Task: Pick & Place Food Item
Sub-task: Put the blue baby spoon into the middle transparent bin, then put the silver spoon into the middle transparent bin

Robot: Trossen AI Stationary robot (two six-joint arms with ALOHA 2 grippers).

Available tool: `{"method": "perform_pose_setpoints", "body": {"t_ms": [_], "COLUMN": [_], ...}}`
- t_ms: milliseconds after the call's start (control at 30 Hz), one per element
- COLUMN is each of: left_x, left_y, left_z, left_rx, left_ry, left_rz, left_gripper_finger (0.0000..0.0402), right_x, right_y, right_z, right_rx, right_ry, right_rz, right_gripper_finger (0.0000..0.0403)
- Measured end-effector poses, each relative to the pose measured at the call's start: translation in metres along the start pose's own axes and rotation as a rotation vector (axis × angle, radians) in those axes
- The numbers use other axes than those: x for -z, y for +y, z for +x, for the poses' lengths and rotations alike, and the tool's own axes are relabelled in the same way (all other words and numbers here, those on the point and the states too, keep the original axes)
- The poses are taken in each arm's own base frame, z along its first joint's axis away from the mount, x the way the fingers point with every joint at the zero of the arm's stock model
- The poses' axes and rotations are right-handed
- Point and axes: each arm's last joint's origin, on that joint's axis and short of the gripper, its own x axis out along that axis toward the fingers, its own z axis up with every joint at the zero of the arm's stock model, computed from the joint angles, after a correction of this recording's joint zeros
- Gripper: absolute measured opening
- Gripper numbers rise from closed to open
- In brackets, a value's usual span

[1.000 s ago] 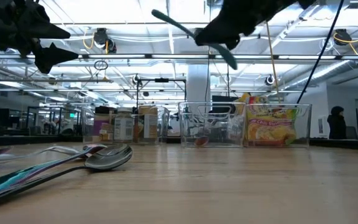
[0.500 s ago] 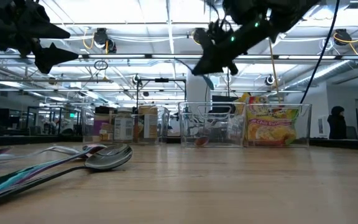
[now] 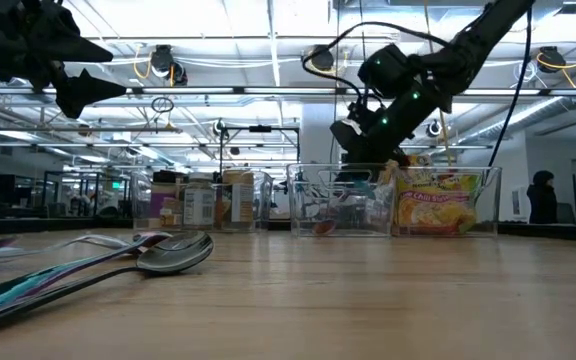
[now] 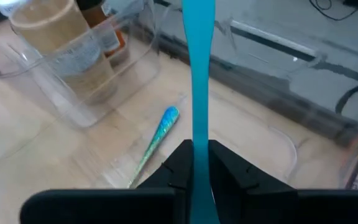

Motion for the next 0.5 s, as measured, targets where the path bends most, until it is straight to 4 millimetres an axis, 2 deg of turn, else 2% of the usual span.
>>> {"method": "perform_pose_setpoints", "body": {"t_ms": [200, 500], "left_x": [0.0000, 0.0000], "left_y": [0.0000, 0.0000], "left_z": [0.0000, 0.0000], "left_rx": [0.000, 0.001], "left_ry": [0.000, 0.000], "left_rz": [0.000, 0.000], "left_gripper_finger": [0.0310, 0.0319], "right_x": [0.0039, 0.0045], "right_y": [-0.0010, 0.0020], "right_z": [0.0002, -0.0005], "right_rx": [-0.010, -0.020], "right_ry": [-0.027, -0.030], "right_rz": [0.007, -0.001], "right_gripper_finger": [0.0047, 0.0111]}}
